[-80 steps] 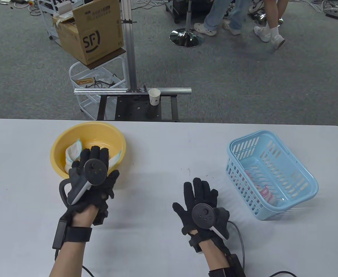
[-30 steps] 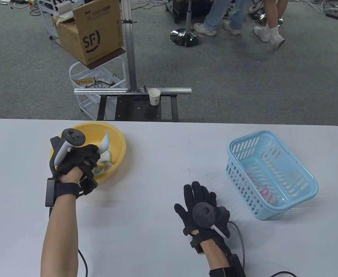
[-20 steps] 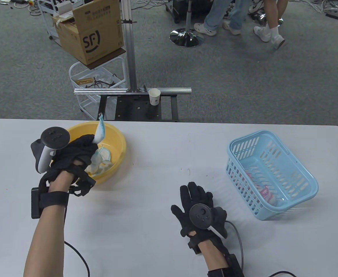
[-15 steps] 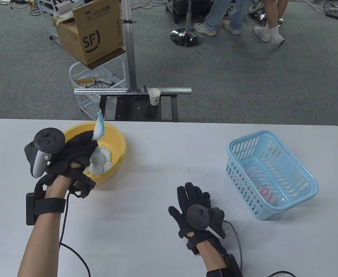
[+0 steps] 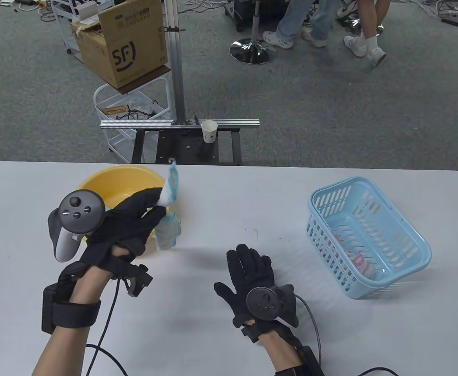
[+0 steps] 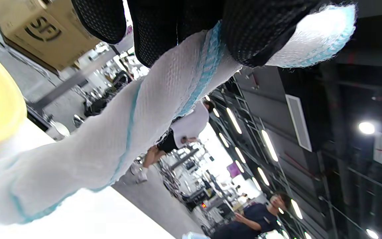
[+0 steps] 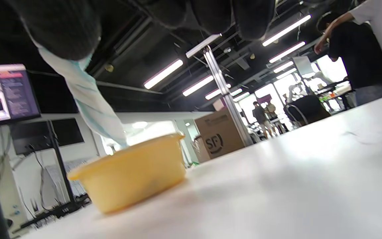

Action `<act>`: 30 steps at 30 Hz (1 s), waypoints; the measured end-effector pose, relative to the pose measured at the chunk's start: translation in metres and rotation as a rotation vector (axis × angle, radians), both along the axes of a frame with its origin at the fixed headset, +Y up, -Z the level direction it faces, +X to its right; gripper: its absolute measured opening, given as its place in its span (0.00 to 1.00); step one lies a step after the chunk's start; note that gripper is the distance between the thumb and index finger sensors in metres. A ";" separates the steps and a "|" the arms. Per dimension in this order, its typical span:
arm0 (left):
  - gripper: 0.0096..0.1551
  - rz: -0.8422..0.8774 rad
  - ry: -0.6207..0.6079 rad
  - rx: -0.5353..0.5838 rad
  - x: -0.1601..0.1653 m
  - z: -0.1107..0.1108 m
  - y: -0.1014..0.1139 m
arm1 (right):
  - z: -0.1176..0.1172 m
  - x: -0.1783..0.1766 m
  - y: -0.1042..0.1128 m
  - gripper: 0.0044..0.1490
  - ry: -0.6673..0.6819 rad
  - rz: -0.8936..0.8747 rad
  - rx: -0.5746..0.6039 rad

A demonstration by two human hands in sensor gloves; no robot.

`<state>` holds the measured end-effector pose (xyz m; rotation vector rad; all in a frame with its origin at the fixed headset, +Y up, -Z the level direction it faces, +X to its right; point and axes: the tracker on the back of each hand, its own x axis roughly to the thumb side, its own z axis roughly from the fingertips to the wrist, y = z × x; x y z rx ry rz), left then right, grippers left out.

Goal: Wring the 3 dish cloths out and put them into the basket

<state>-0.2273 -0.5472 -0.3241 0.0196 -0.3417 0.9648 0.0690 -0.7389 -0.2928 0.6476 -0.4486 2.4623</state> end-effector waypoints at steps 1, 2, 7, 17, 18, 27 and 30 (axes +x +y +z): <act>0.29 -0.008 -0.032 -0.011 0.008 0.002 -0.004 | 0.001 0.000 0.003 0.55 0.013 -0.043 0.019; 0.29 -0.005 -0.054 -0.013 0.014 0.004 -0.007 | 0.003 -0.001 0.005 0.56 0.022 -0.085 0.022; 0.29 0.028 -0.231 -0.102 0.055 0.013 -0.033 | 0.004 -0.003 0.003 0.64 0.087 -0.333 -0.031; 0.28 0.061 -0.464 -0.193 0.098 0.028 -0.067 | -0.004 0.017 0.002 0.46 0.002 -0.565 -0.112; 0.28 0.061 -0.466 -0.190 0.098 0.030 -0.067 | -0.005 0.021 0.001 0.42 -0.024 -0.585 -0.120; 0.28 0.065 -0.434 -0.190 0.083 0.034 -0.102 | -0.016 0.044 -0.014 0.34 -0.110 -0.909 -0.306; 0.29 0.122 -0.423 -0.232 0.076 0.031 -0.121 | -0.018 0.049 -0.018 0.32 -0.116 -1.007 -0.350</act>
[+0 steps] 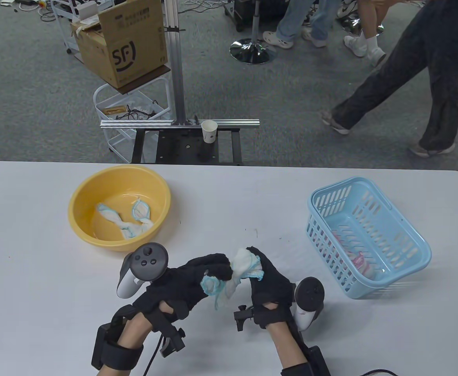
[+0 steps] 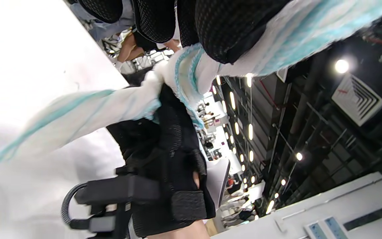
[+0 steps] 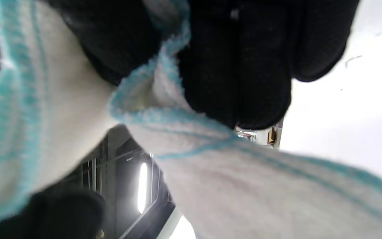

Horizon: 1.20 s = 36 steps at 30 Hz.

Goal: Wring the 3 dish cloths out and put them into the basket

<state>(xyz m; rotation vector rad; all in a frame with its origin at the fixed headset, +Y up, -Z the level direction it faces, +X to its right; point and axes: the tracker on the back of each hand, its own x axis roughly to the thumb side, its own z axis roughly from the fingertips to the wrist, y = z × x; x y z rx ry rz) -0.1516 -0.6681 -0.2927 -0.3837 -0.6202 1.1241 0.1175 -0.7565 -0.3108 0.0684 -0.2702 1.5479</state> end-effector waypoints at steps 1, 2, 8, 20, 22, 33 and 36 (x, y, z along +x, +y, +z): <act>0.29 0.020 0.013 -0.019 -0.004 -0.001 -0.006 | 0.000 0.002 -0.001 0.32 -0.008 -0.017 -0.004; 0.29 0.049 0.039 -0.040 -0.010 -0.004 -0.014 | -0.001 0.005 -0.001 0.32 -0.026 -0.041 -0.012; 0.34 0.185 0.189 -0.190 -0.034 -0.016 -0.058 | -0.004 0.013 -0.002 0.31 -0.044 0.024 0.003; 0.67 0.025 -0.117 -0.538 0.037 -0.030 -0.103 | 0.001 -0.009 0.005 0.30 0.040 0.164 0.074; 0.55 0.090 -0.064 -0.530 0.041 -0.031 -0.113 | 0.001 -0.007 0.006 0.30 0.029 0.191 0.088; 0.32 -0.129 0.104 -0.408 0.017 -0.031 -0.104 | -0.006 -0.010 0.003 0.33 0.183 0.371 0.046; 0.32 -0.313 0.161 -0.255 0.016 -0.028 -0.095 | -0.009 -0.014 -0.001 0.34 0.281 0.354 -0.030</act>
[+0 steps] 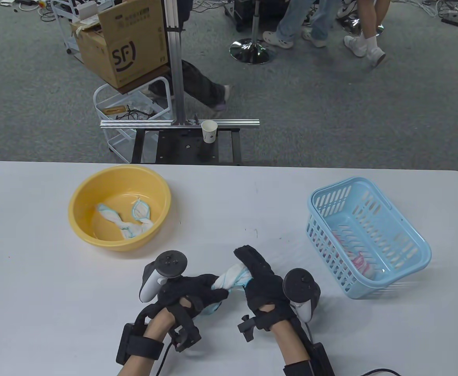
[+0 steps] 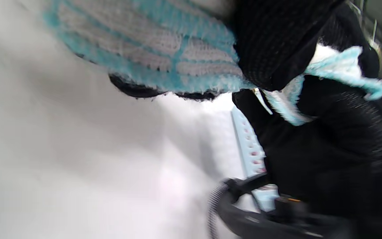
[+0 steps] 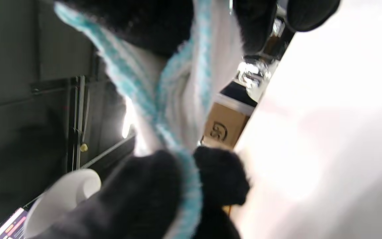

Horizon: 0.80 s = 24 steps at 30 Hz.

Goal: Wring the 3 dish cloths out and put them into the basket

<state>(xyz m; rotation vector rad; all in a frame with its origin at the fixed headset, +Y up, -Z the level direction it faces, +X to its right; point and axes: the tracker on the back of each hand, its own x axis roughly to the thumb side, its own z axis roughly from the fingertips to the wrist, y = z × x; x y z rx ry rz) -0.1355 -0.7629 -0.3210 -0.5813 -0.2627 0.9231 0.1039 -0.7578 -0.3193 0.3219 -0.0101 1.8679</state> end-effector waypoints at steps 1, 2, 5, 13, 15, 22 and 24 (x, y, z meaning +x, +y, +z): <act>0.32 -0.053 -0.002 0.044 0.001 0.001 0.003 | -0.001 0.000 -0.002 0.32 0.021 -0.020 -0.038; 0.32 -0.085 -0.003 0.077 0.001 0.002 0.004 | -0.002 0.000 -0.004 0.31 0.041 -0.032 -0.067; 0.33 -0.152 0.023 0.182 -0.001 0.003 0.010 | -0.005 0.005 -0.012 0.29 0.085 -0.098 -0.180; 0.39 -0.086 0.063 0.240 -0.012 0.005 0.012 | -0.006 0.012 -0.023 0.39 0.236 -0.216 -0.386; 0.41 -0.081 0.049 0.258 -0.011 0.006 0.012 | -0.006 0.013 -0.025 0.44 0.216 -0.248 -0.389; 0.46 -0.197 -0.007 0.431 0.004 0.016 0.023 | -0.006 0.013 -0.028 0.46 0.078 -0.245 -0.364; 0.46 -0.253 -0.020 0.501 0.010 0.020 0.026 | -0.005 0.013 -0.028 0.46 0.026 -0.264 -0.371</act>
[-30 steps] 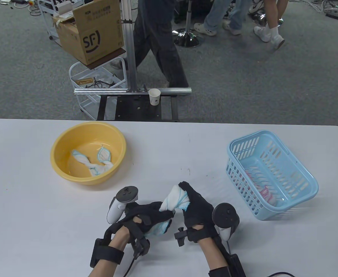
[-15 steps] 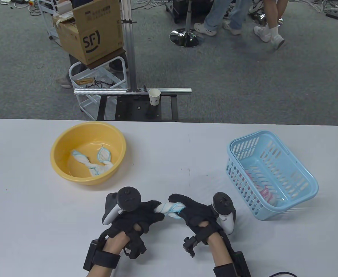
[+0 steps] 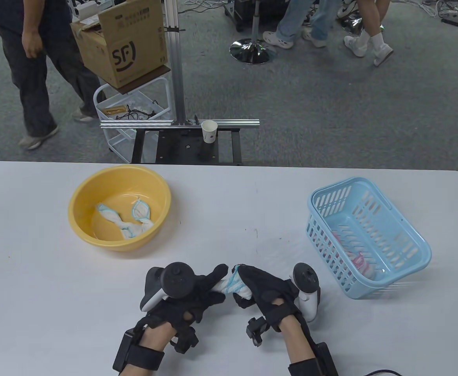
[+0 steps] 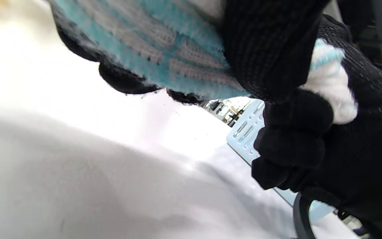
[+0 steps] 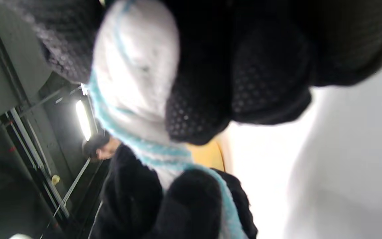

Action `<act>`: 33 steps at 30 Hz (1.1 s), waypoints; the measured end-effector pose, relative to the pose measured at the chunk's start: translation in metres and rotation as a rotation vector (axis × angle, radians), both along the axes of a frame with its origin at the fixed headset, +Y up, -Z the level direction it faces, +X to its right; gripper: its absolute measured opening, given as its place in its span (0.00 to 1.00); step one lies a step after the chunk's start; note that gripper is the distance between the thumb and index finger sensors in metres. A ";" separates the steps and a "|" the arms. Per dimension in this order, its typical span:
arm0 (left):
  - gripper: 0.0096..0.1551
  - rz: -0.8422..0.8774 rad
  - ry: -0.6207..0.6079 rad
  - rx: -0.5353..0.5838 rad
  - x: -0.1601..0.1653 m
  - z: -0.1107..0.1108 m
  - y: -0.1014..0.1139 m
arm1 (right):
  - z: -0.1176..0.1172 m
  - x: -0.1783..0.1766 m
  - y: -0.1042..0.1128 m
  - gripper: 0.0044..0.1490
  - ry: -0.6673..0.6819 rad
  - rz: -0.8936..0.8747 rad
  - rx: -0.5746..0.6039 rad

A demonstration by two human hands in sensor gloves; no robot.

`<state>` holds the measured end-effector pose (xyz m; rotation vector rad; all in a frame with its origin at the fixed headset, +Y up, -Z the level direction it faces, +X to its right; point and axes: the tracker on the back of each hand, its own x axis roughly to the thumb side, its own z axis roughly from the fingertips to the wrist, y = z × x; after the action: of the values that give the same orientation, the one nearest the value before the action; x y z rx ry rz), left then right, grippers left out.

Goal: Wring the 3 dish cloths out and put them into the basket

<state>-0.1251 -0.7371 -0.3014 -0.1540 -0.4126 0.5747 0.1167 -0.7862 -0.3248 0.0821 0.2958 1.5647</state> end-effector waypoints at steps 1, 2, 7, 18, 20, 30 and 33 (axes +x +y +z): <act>0.45 -0.038 0.001 0.040 0.004 0.002 0.001 | 0.001 -0.001 -0.001 0.46 -0.020 -0.011 -0.018; 0.43 -0.059 0.005 0.066 0.006 0.003 0.001 | 0.001 -0.001 -0.002 0.46 -0.026 -0.019 -0.039; 0.35 -0.122 0.050 0.102 0.008 0.003 -0.004 | 0.003 -0.001 -0.009 0.48 -0.008 -0.064 -0.108; 0.35 0.362 0.251 -0.150 -0.040 -0.013 -0.012 | 0.007 -0.001 0.021 0.39 -0.115 0.120 0.313; 0.35 0.490 0.284 -0.239 -0.047 -0.015 -0.017 | 0.012 -0.009 0.033 0.37 -0.131 0.339 0.516; 0.35 0.949 -0.158 -0.911 -0.025 -0.016 -0.044 | 0.040 -0.056 0.058 0.66 0.059 1.137 1.072; 0.36 0.969 -0.325 -1.011 -0.011 -0.012 -0.042 | 0.043 -0.053 0.062 0.65 -0.004 1.110 1.171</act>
<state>-0.1357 -0.7794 -0.3131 -1.0623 -0.4678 1.7033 0.0638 -0.7240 -0.2819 0.9509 -0.7583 2.6432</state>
